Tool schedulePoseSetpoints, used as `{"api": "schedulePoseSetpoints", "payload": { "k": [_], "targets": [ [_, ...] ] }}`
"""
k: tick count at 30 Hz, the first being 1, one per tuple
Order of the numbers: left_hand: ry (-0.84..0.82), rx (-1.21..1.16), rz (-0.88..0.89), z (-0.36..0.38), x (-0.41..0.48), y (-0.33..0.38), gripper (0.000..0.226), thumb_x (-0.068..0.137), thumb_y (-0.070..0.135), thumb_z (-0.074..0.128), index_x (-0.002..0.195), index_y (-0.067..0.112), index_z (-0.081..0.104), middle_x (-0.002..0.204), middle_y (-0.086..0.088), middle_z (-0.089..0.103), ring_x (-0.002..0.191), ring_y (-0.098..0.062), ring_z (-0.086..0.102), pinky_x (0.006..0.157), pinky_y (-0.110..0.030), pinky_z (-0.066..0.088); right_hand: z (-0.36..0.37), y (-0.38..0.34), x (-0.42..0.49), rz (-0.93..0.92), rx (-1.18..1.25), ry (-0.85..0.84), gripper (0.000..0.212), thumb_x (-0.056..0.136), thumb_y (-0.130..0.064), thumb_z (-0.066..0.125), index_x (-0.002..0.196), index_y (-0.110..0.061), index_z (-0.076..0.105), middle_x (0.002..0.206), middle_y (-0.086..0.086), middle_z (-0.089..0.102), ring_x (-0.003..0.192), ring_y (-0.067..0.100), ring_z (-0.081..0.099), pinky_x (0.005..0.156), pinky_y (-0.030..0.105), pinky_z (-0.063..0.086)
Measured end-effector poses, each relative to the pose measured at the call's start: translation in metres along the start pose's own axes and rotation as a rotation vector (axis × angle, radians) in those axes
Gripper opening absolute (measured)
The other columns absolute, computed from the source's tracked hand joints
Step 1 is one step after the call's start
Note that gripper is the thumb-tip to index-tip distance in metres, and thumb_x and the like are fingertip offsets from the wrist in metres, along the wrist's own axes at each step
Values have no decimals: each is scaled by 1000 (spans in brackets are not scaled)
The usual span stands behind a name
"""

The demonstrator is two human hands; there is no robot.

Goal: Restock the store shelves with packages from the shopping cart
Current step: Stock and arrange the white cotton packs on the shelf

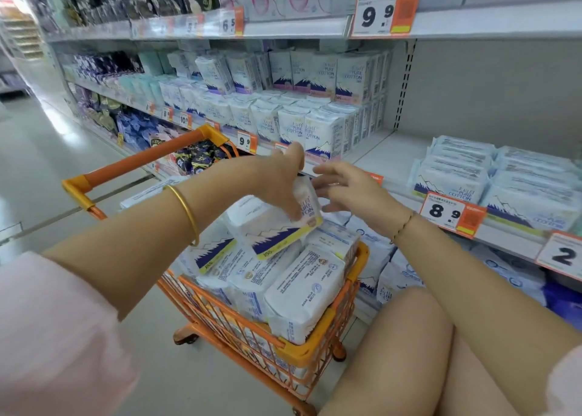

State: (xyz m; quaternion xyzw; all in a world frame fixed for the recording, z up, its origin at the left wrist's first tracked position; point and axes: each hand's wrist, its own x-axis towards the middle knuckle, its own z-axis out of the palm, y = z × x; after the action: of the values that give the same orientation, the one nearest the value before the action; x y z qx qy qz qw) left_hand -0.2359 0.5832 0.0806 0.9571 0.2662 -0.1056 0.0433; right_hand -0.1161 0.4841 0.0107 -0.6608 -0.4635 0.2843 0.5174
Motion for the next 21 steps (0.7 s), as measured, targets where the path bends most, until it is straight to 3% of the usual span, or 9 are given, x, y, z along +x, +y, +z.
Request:
{"api": "schedulePoseSetpoints", "payload": {
  "k": [2,4,6,10,13,16,21],
  "targets": [
    [133,-180,119,-9,11,13,77,68,28,82,117,22,23,102,-1,41,88,-21,50,69,-29,43,-23,-3,-3,4,143,-39,60,72,-4,54,129,-21,43,131,5,50,115,19,56,91,36,53],
    [229,-252,261,-14,25,31,76,66,21,82,115,17,25,90,5,38,79,-14,46,62,-22,40,-46,-5,-6,-19,62,-68,80,63,-9,63,137,-25,37,136,1,47,118,14,52,89,29,52],
    [302,-284,391,-17,41,55,76,62,21,85,113,13,28,85,8,36,72,-10,42,59,-20,38,-71,-5,-11,-54,-68,-11,89,68,-1,72,143,-25,30,135,-2,46,116,10,51,84,17,50],
    [435,-265,536,-15,84,95,77,60,27,85,116,8,35,106,-4,49,98,-25,51,84,-37,45,-123,3,-22,-116,-313,197,93,67,-6,80,142,-30,30,127,-10,45,118,7,45,96,17,38],
    [530,-237,530,-14,127,119,78,66,31,80,126,12,35,125,-7,45,115,-26,45,94,-35,38,-163,15,-22,-92,-421,379,83,69,-5,79,139,-26,38,122,-12,44,113,5,43,92,12,33],
    [572,-312,447,-16,172,137,85,73,26,76,140,12,26,140,-11,32,128,-30,33,106,-40,31,-199,27,-8,-81,-585,601,71,72,-1,74,134,-16,43,123,-2,42,113,11,42,90,12,30],
    [358,-369,329,-8,240,169,69,91,24,57,144,4,17,146,-18,23,132,-33,30,108,-39,27,-256,60,39,-54,-773,881,60,74,5,67,129,-9,45,130,14,42,119,29,46,96,27,39]
  ]
}}
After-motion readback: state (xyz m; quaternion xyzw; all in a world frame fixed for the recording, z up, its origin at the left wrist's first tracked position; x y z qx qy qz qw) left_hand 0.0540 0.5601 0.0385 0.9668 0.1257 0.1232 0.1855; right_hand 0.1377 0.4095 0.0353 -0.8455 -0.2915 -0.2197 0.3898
